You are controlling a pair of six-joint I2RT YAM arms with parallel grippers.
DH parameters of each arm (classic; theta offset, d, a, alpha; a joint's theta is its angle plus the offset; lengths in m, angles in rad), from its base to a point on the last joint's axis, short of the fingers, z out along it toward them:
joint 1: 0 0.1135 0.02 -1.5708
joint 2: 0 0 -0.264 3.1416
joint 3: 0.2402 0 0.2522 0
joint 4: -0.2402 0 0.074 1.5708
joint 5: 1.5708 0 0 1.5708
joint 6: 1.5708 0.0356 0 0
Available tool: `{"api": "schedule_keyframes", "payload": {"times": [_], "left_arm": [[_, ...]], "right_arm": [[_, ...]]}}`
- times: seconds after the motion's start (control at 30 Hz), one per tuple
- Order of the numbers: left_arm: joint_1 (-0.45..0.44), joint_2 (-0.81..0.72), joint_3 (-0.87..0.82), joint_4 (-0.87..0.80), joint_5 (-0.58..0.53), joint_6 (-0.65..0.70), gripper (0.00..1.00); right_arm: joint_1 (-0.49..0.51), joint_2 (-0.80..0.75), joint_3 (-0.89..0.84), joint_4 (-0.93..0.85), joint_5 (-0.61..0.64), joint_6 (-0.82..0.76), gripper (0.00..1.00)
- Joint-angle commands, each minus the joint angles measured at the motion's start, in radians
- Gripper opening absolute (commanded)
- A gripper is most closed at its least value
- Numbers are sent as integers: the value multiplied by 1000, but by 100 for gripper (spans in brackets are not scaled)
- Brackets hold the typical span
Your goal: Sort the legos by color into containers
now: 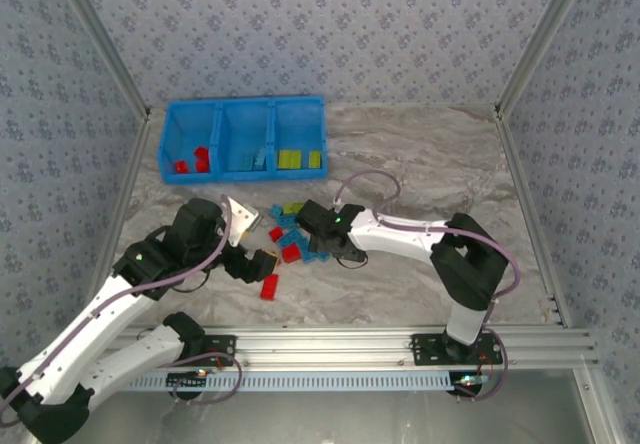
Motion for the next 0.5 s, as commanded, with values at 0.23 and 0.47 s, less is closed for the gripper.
{"api": "schedule_keyframes", "payload": {"times": [0.23,0.47], "left_arm": [[-4,14,-8,13,75,20,99],[-4,-8,-12,14,60,16,99]], "right_arm": [[-1,69,25,97,-45,110,70],[-2,77,-47,140,-65,149,47]]}}
